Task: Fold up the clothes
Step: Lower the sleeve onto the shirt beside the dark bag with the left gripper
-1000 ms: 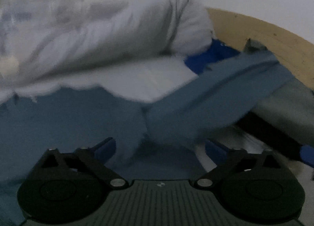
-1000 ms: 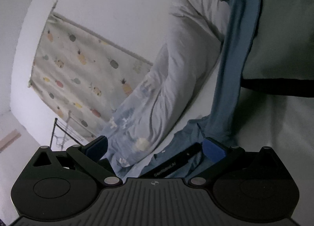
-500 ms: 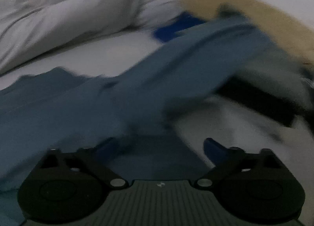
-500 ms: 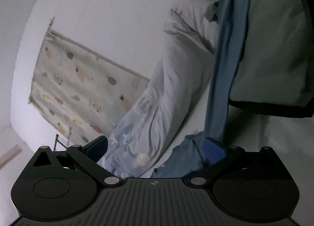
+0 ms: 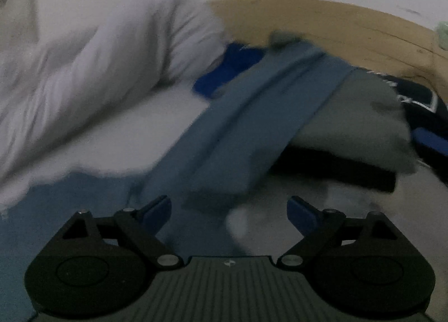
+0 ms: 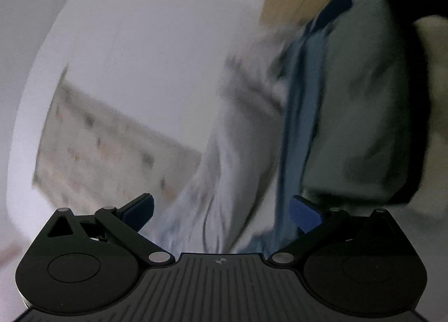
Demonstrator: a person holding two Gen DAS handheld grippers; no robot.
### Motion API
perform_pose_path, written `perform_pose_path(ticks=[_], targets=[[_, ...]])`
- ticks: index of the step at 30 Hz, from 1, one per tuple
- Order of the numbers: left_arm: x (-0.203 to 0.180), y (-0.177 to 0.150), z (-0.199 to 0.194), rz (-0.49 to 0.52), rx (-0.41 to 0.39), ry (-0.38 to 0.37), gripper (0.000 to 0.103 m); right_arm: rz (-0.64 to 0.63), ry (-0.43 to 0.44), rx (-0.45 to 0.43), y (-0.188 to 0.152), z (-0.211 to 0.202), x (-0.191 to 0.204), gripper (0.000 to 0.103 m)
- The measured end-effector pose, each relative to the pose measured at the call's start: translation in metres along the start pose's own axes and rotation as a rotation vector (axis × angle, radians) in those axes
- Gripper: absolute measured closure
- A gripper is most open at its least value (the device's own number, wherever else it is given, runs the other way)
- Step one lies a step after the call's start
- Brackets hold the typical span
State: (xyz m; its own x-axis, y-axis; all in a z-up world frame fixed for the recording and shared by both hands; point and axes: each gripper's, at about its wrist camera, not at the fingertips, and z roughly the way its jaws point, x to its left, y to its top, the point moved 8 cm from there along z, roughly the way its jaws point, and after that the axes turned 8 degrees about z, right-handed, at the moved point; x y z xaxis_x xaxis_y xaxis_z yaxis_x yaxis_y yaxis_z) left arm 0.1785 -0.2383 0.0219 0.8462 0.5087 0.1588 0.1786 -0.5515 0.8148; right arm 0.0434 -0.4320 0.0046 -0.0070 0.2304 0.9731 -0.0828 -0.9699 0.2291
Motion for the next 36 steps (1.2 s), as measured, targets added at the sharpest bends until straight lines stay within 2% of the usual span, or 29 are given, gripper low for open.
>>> perform_pose_path(ticks=[5, 7, 10, 12, 14, 17, 19, 21, 23, 24, 26, 29, 31, 33, 36], targets=[[-0.041, 0.077, 0.005, 0.167, -0.097, 0.028, 0.001, 0.042, -0.022, -0.117, 0.026, -0.014, -0.007, 0.000], [-0.063, 0.101, 0.021, 0.247, -0.104, 0.047, 0.001, 0.057, -0.029, -0.158, 0.036, -0.020, -0.010, 0.000], [-0.097, 0.132, 0.050, 0.353, -0.111, 0.077, 0.001, 0.063, -0.022, -0.158, 0.046, -0.019, -0.013, 0.000], [-0.116, 0.145, 0.070, 0.403, -0.109, 0.099, 0.001, 0.066, -0.017, -0.157, 0.052, -0.018, -0.015, 0.000], [-0.138, 0.152, 0.093, 0.464, -0.094, 0.127, 0.006, 0.070, -0.013, -0.157, 0.058, -0.018, -0.017, 0.000], [-0.163, 0.153, 0.131, 0.599, -0.033, 0.198, 0.014, 0.076, -0.006, -0.156, 0.068, -0.017, -0.019, 0.000], [-0.167, 0.153, 0.147, 0.643, 0.001, 0.240, 0.015, 0.080, -0.001, -0.156, 0.074, -0.017, -0.021, 0.000], [-0.158, 0.152, 0.151, 0.632, 0.035, 0.264, 0.027, 0.084, 0.004, -0.155, 0.080, -0.016, -0.023, 0.000], [-0.146, 0.152, 0.153, 0.604, 0.073, 0.281, 0.085, 0.088, 0.009, -0.155, 0.087, -0.016, -0.025, 0.000], [-0.140, 0.152, 0.153, 0.592, 0.090, 0.288, 0.097, 0.090, 0.011, -0.155, 0.090, -0.016, -0.026, 0.000], [-0.128, 0.154, 0.147, 0.553, 0.100, 0.291, 0.097, 0.094, 0.016, -0.154, 0.096, -0.015, -0.027, 0.000], [-0.110, 0.167, 0.116, 0.429, 0.016, 0.242, 0.097, 0.100, 0.023, -0.154, 0.106, -0.015, -0.030, 0.000], [-0.105, 0.172, 0.099, 0.365, -0.017, 0.183, 0.097, 0.104, 0.027, -0.153, 0.112, -0.014, -0.032, 0.000], [-0.106, 0.169, 0.085, 0.365, -0.034, 0.152, 0.097, 0.112, 0.049, -0.125, 0.109, -0.005, -0.030, 0.000], [-0.109, 0.159, 0.067, 0.390, -0.053, 0.119, 0.097, 0.113, 0.027, -0.067, 0.097, 0.018, -0.034, 0.000]])
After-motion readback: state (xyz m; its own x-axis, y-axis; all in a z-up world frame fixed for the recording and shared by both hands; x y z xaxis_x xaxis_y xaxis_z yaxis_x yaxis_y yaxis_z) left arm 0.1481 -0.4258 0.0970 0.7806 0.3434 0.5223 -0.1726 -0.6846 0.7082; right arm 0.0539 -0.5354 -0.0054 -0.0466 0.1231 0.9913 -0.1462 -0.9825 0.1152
